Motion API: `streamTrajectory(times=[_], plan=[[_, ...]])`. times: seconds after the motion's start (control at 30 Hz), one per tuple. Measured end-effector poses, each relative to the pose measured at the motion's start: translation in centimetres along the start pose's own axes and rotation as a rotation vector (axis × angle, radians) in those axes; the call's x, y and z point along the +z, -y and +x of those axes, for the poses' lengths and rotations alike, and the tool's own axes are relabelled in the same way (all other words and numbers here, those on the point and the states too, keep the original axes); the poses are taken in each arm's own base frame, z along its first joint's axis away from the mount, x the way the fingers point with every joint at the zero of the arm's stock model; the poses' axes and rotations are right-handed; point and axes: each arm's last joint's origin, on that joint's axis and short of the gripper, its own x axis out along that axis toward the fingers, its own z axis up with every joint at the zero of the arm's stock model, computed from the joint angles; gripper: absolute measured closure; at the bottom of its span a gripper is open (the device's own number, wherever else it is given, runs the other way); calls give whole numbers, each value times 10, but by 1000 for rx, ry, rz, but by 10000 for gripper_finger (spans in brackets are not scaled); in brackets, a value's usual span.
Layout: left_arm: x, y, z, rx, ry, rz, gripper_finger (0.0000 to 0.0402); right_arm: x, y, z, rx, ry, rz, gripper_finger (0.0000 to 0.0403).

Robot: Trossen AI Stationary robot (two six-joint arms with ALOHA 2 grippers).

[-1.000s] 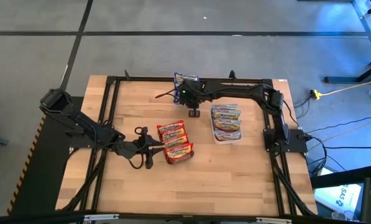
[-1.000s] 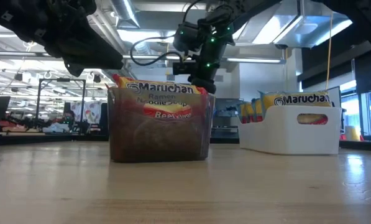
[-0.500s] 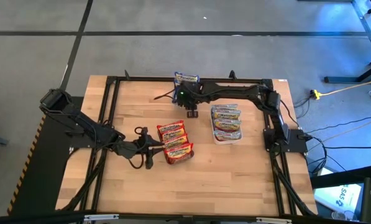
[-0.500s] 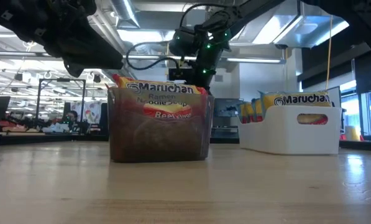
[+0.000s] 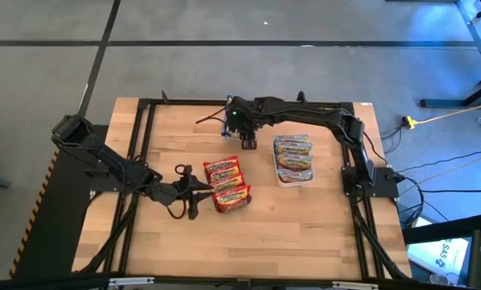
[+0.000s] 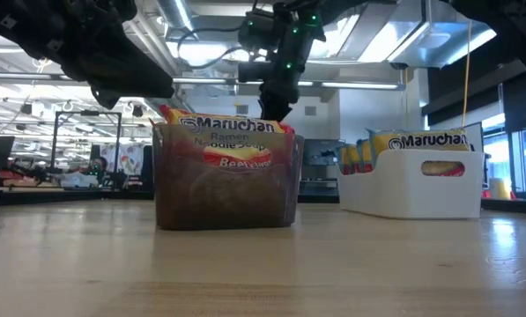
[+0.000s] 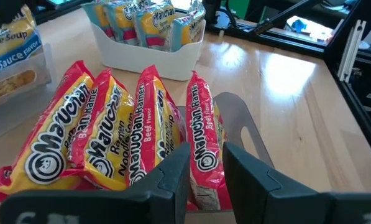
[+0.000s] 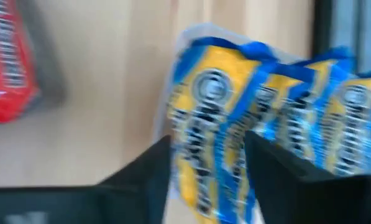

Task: Sort Maruchan noodles
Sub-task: Put the blue noodle pack into the transparent bin, then return to Home Position

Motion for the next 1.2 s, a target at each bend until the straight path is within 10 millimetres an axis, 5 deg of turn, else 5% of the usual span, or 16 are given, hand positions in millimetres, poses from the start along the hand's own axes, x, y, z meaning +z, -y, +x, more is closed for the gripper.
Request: streamTrajectory(times=[0.23, 0.5, 0.73, 0.83, 1.0, 1.2], plan=[[0, -1, 0, 19, 9, 16, 312, 6, 0, 6, 62, 121, 32, 387], [0, -1, 0, 24, 11, 17, 312, -9, -1, 38, -26, 120, 47, 374], [0, -1, 0, 24, 12, 16, 312, -6, -1, 39, -59, 162, 22, 396], [1, 0, 0, 22, 17, -22, 312, -8, -2, 13, -69, 145, 32, 401], [6, -1, 1, 38, 51, -50, 312, -14, -16, -67, 0, 208, 86, 402], [24, -10, 14, -25, 33, 48, 346, -51, -52, -124, 59, 289, 125, 402]])
